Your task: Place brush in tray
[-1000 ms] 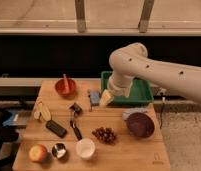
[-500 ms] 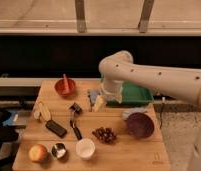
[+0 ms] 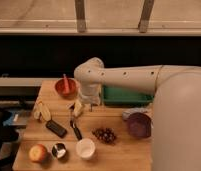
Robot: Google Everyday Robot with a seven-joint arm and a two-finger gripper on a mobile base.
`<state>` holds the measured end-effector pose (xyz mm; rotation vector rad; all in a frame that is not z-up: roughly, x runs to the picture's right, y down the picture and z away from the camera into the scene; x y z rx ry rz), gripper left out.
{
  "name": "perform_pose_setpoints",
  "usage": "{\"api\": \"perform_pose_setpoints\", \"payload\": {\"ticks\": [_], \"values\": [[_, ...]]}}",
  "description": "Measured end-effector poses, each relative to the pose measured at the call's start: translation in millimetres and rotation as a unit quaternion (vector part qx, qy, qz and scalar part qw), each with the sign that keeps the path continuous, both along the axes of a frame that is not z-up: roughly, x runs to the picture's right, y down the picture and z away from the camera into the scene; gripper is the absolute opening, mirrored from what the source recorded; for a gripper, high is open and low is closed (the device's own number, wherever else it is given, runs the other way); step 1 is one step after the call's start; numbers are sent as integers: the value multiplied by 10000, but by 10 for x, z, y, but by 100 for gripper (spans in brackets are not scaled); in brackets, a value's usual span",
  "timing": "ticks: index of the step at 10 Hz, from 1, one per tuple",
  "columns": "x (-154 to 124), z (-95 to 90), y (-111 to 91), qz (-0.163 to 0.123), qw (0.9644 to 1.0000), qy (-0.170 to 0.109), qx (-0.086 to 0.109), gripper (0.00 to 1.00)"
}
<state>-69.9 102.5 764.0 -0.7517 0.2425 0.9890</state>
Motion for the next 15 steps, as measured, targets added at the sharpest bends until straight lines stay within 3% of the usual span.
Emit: {"api": "perform_pose_setpoints", "payload": {"ticks": [2,6,11,15], "values": [[-178,25,38,-89,9997,-232,8,80],[-160,31,41,-83,9997,-221,-1,80],[-598,304,366,-296,9985,-309,-343,80],[-645,563,624,-596,9955,-105,-727,80]]}}
